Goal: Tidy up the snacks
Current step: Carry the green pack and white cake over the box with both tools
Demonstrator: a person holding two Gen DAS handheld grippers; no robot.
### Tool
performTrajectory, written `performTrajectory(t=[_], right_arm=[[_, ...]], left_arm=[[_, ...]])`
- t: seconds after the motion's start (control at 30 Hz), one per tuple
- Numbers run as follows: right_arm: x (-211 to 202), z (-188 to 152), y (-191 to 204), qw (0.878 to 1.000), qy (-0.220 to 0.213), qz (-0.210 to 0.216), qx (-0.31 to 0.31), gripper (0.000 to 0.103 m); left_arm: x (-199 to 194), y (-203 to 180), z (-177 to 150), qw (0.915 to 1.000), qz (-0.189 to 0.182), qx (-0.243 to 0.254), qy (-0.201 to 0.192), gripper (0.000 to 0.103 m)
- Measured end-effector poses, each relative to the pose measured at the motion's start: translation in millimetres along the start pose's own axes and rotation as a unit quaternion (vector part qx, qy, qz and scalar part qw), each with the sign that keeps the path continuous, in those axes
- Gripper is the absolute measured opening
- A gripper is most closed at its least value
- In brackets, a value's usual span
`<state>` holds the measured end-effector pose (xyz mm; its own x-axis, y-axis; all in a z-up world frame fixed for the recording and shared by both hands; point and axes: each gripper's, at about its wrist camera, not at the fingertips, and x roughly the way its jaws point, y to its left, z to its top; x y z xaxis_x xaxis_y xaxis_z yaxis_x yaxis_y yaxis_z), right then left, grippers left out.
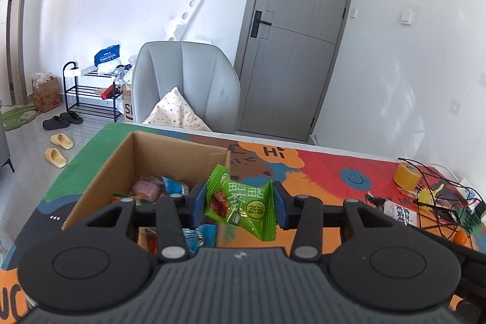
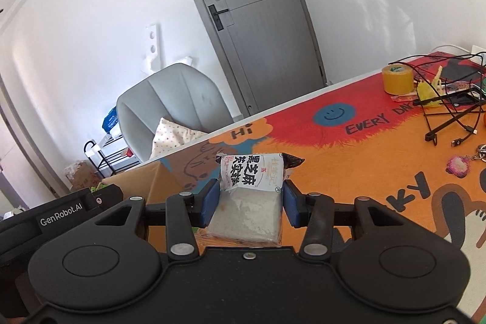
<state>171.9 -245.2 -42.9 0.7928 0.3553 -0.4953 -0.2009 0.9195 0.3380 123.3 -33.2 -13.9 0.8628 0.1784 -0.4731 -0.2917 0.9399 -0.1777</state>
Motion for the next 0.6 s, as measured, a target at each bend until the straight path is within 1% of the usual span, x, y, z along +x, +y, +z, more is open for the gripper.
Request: performTrajectory(t=[0.3, 0.6], right_arm=[[-2.2, -2.4, 27.5, 1.000, -0.002, 0.020, -0.019, 0.046], [18.8, -3.7, 67.5, 0.998, 0.013, 0.043, -0.046, 0.046]], left_arm=[[-16.7, 34.7, 4.8, 0.9996, 0.017, -0.018, -0.012, 0.044], [-9.3, 72.4, 17.9, 0.9984, 0.037, -0.041, -0.011, 0.044]])
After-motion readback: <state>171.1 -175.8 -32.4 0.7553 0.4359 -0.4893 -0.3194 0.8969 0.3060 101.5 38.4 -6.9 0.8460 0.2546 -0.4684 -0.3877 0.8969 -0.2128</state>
